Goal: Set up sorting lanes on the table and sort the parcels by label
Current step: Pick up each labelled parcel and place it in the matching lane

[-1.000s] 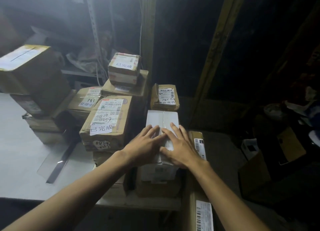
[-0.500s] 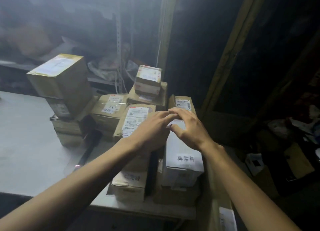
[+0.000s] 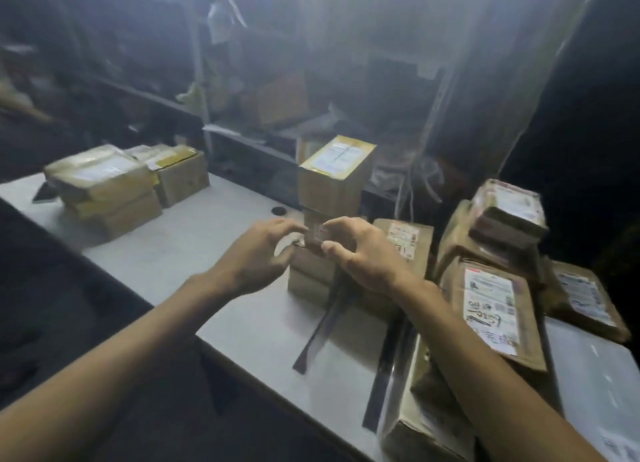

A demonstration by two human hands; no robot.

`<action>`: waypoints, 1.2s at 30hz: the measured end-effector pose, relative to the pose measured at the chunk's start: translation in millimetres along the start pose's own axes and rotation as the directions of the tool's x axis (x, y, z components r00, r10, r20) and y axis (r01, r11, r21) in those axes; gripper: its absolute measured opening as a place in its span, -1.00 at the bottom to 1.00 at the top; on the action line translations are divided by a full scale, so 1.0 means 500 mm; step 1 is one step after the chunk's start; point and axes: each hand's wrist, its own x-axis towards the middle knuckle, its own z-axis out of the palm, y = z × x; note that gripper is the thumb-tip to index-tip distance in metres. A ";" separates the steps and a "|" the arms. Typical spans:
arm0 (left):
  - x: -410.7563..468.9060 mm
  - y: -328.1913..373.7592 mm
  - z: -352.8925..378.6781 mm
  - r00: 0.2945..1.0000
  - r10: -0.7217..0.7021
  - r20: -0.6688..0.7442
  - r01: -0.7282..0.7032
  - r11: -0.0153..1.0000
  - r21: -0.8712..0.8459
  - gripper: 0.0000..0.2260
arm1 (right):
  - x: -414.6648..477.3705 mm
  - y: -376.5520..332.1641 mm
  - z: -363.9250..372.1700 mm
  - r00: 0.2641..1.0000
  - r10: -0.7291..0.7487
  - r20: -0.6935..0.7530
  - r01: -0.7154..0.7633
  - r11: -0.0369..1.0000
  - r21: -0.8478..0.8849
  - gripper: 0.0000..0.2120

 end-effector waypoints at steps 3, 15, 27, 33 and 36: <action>-0.032 -0.132 -0.043 0.989 -0.146 -0.026 0.147 0.989 0.030 -0.71 | 0.095 -0.046 0.093 0.995 -0.020 0.095 0.015 0.998 0.054 -0.65; -0.013 -0.555 -0.175 0.820 -0.572 -0.010 0.572 0.819 0.043 -0.70 | 0.494 -0.087 0.387 0.954 -0.097 0.285 0.045 0.982 0.183 -0.67; 0.148 -0.941 -0.262 0.810 -0.584 -0.045 0.586 0.810 0.035 -0.71 | 0.859 -0.192 0.628 0.893 -0.110 0.436 0.045 0.987 0.157 -0.62; 0.227 -1.179 -0.303 0.796 -0.605 0.028 0.569 0.763 0.307 -0.42 | 1.029 -0.276 0.788 0.876 -0.041 0.481 -0.039 0.987 0.155 -0.49; 0.263 -1.263 -0.312 0.787 -0.616 0.035 0.557 0.733 0.390 -0.21 | 1.104 -0.302 0.859 0.879 0.027 0.475 -0.180 0.943 0.279 -0.38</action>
